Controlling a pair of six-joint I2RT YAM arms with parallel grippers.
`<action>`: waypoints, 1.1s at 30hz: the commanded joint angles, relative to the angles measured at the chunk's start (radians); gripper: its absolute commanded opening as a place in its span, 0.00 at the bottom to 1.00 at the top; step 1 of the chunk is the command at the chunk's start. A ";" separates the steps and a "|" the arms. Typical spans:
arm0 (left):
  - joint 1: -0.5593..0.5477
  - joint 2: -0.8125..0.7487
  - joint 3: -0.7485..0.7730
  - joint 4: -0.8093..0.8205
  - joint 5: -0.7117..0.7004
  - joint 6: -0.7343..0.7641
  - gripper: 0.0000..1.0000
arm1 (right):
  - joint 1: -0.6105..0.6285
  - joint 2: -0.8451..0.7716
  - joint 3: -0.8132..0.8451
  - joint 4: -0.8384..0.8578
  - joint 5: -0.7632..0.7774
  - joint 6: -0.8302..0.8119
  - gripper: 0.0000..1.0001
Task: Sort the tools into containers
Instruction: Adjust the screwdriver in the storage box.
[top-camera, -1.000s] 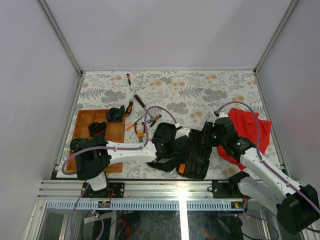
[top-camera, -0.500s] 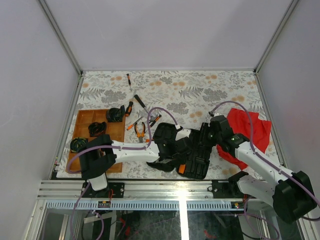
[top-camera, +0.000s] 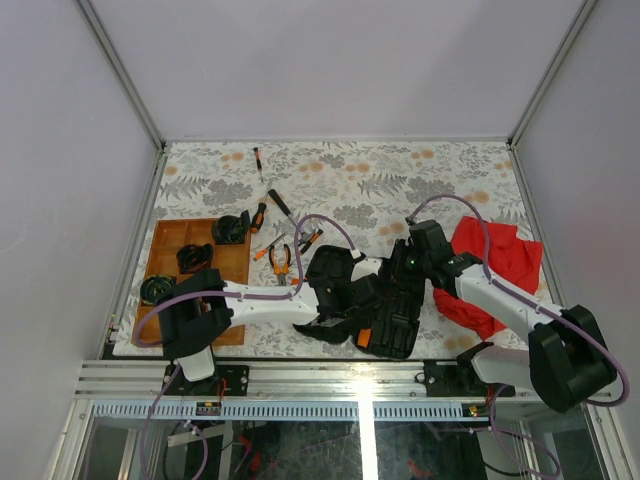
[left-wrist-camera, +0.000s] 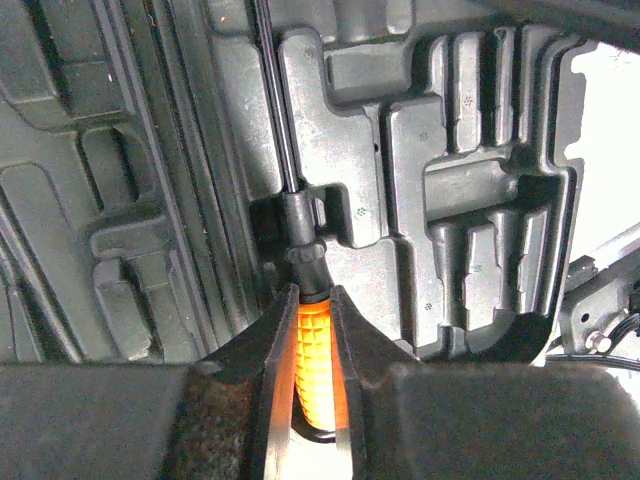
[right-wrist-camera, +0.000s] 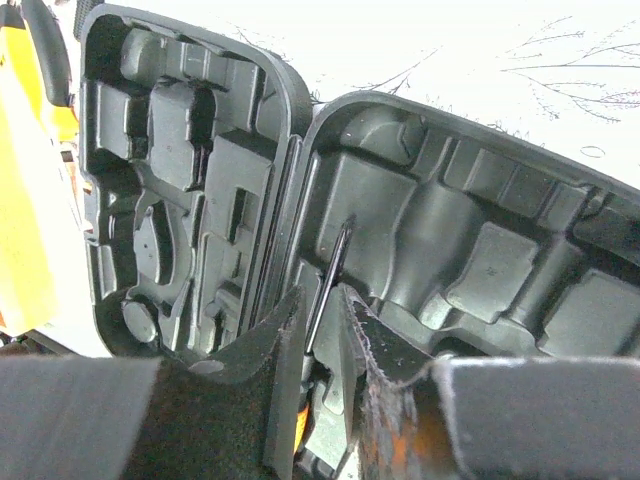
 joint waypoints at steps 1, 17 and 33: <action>-0.016 0.023 -0.012 0.014 -0.014 -0.003 0.07 | 0.000 0.044 0.045 0.050 -0.042 0.011 0.25; -0.016 0.024 -0.021 0.028 -0.011 0.008 0.06 | 0.000 0.164 0.069 0.090 -0.062 0.016 0.18; -0.015 0.027 -0.020 0.027 -0.009 0.010 0.04 | 0.000 0.214 0.087 0.062 -0.047 0.009 0.13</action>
